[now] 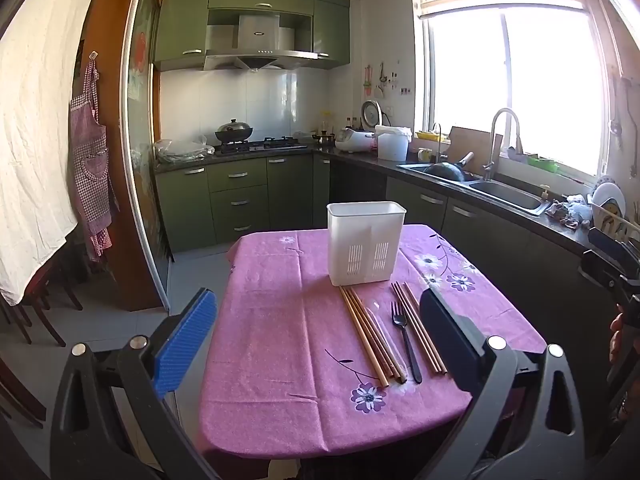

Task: Organize utensils

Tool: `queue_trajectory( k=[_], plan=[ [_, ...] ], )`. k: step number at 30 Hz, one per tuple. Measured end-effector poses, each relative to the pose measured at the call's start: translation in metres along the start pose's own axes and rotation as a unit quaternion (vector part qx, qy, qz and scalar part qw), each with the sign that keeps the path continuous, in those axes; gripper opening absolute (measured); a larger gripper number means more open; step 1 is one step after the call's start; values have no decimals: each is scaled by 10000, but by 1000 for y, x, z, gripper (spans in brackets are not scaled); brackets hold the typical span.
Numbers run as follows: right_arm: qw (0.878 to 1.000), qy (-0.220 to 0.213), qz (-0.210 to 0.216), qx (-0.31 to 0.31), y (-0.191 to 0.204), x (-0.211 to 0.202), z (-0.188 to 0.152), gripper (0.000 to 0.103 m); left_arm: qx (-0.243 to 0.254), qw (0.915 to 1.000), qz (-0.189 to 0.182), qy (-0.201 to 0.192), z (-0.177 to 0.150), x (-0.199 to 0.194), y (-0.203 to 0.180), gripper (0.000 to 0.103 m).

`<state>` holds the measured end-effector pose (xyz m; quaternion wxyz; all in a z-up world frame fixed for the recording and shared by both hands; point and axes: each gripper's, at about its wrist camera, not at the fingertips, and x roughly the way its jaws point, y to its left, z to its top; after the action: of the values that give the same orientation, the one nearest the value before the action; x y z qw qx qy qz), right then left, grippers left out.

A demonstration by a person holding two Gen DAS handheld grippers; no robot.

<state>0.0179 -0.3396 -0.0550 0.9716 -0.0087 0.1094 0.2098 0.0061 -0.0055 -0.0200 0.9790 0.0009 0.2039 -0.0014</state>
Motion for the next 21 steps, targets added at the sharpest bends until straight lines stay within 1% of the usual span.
queue_trajectory(
  k=[2,3,7,11,19,20,21],
  plan=[
    [10000,-1,-3,3,-1,0,-2,99,-1,10000,0,2,-3,2,-1,97],
    [10000,6,0,3,0,2,-3,99,3,10000,-1,-2,2,-3,-3,97],
    [10000,12,1,2,-1,2,-3,99,3,10000,-1,-1,-2,-1,-5,97],
    [10000,14,1,-2,0,2,-3,99,2,10000,5,13,2,-2,-3,97],
    [10000,51,0,2,-3,7,-6,99,-7,10000,7,26,-10,4,-11,97],
    [10000,50,-1,0,-2,7,-6,99,17,10000,-8,34,-2,0,-4,97],
    [10000,49,-2,1,-2,7,-7,99,29,10000,-9,40,-4,1,-5,97]
  ],
)
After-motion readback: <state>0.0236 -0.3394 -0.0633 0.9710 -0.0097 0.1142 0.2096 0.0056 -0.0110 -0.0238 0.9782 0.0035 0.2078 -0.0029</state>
